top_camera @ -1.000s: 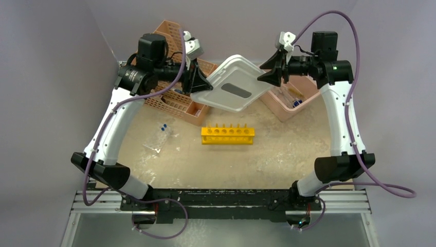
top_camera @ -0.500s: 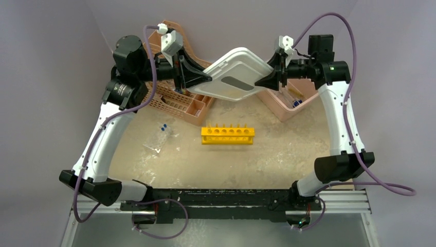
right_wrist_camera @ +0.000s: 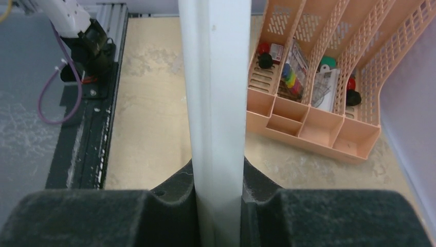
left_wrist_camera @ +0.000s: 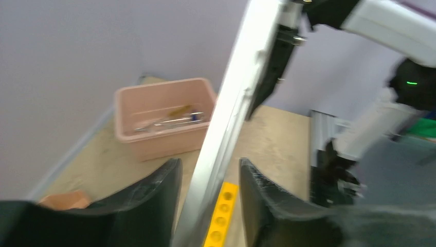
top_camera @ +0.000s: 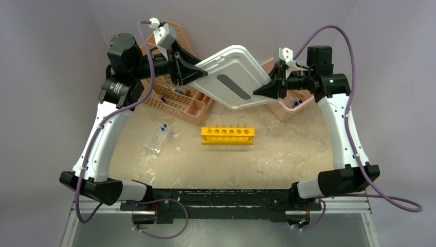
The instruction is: Organize the chemistry lab equipment
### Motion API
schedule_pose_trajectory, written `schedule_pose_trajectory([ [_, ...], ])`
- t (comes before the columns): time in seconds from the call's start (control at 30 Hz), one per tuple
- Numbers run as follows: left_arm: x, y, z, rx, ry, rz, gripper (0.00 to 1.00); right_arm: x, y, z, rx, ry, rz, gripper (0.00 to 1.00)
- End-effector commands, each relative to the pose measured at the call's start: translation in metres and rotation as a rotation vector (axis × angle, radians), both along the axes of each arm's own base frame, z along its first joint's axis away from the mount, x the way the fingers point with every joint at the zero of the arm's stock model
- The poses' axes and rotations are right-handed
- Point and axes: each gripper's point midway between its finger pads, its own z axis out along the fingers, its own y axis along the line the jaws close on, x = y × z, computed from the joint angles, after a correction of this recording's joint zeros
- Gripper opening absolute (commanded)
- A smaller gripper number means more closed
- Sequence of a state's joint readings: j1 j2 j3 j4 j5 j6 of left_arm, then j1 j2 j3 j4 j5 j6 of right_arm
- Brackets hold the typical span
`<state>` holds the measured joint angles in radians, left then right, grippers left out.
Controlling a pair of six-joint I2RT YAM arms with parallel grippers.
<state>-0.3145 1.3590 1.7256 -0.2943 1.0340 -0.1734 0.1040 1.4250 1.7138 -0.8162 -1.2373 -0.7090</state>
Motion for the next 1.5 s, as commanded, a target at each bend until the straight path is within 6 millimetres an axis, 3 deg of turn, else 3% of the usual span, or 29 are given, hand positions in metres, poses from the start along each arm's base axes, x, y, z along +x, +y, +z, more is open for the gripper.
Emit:
schedule_pose_trajectory([
  [0.0, 0.044, 0.032, 0.011, 0.013, -0.041, 0.339, 0.55, 0.003, -0.003, 0.020, 0.043, -0.035, -0.038, 0.00],
  [0.13, 0.074, 0.059, 0.013, 0.007, -0.021, 0.578, 0.73, 0.011, -0.003, 0.017, 0.045, -0.011, -0.072, 0.00],
  [0.37, 0.104, 0.096, 0.019, -0.075, 0.068, 0.868, 0.77, 0.051, -0.012, 0.004, 0.029, 0.074, -0.245, 0.00],
  [0.5, 0.117, 0.100, -0.004, -0.110, 0.192, 0.932, 0.77, 0.087, -0.021, 0.002, 0.077, 0.187, -0.391, 0.00],
  [0.63, 0.123, 0.082, -0.042, -0.138, 0.327, 0.879, 0.77, 0.119, -0.044, 0.001, 0.177, 0.354, -0.540, 0.00],
  [0.73, 0.129, 0.061, -0.063, -0.177, 0.389, 0.857, 0.77, 0.144, -0.086, -0.004, 0.291, 0.507, -0.718, 0.00],
  [0.8, 0.135, 0.044, -0.078, -0.163, 0.423, 0.878, 0.77, 0.152, -0.116, -0.013, 0.392, 0.650, -0.801, 0.00],
  [0.9, 0.140, 0.012, -0.105, -0.116, 0.473, 0.874, 0.77, 0.150, -0.141, -0.026, 0.549, 0.786, -0.801, 0.00],
  [1.0, 0.151, -0.008, -0.124, -0.115, 0.514, 0.874, 0.77, 0.150, -0.153, -0.039, 0.616, 0.854, -0.810, 0.00],
  [1.17, 0.159, -0.041, -0.137, -0.129, 0.533, 0.840, 0.77, 0.156, -0.162, -0.056, 0.678, 0.966, -0.826, 0.00],
  [1.33, 0.172, -0.063, -0.164, -0.114, 0.564, 0.838, 0.77, 0.162, -0.171, -0.080, 0.746, 1.074, -0.876, 0.00],
  [1.43, 0.181, -0.072, -0.178, -0.119, 0.563, 0.830, 0.77, 0.163, -0.174, -0.097, 0.829, 1.115, -0.905, 0.09],
  [1.47, 0.194, -0.082, -0.183, -0.127, 0.533, 0.811, 0.80, 0.165, -0.177, -0.120, 0.855, 1.163, -0.940, 0.14],
])
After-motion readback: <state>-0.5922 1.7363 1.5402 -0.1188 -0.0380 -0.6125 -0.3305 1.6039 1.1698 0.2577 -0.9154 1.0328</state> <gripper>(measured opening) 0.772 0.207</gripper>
